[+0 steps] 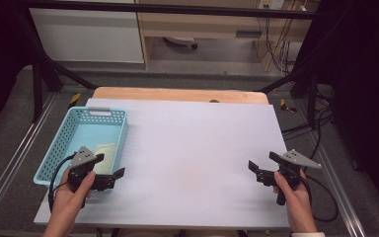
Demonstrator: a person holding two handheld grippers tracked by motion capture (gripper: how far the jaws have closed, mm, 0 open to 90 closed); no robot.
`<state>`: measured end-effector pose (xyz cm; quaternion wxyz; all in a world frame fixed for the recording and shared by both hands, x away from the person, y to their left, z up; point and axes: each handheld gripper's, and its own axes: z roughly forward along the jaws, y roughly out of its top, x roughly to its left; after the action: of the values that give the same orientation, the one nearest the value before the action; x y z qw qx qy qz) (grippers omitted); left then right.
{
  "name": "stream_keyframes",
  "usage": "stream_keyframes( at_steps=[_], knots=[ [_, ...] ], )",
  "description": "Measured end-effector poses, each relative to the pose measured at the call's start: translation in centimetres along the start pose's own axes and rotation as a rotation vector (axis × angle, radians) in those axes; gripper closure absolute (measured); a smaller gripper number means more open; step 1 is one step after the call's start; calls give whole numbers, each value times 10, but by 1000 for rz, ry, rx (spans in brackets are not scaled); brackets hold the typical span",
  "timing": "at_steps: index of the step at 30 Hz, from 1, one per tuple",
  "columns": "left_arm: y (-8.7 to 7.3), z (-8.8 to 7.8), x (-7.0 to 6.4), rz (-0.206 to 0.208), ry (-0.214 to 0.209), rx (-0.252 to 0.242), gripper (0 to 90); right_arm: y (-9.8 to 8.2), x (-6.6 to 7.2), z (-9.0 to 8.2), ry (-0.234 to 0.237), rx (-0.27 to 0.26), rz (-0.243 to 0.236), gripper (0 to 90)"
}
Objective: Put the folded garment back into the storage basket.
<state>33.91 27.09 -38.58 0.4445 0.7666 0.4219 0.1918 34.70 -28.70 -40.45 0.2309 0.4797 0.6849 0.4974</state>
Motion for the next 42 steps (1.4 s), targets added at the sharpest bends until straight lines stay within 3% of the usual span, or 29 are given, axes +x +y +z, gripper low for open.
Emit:
stream_keyframes(
  at_steps=[19,32,42],
  knots=[
    [0,0,-2,12,1,2,59,-22,13,-1,18,17,-32,64],
    [0,2,-3,16,-9,5,59,-32,23,8,74,63,-40,58],
    [0,5,-8,22,-26,8,58,-34,32,17,102,82,-72,59]
  ],
)
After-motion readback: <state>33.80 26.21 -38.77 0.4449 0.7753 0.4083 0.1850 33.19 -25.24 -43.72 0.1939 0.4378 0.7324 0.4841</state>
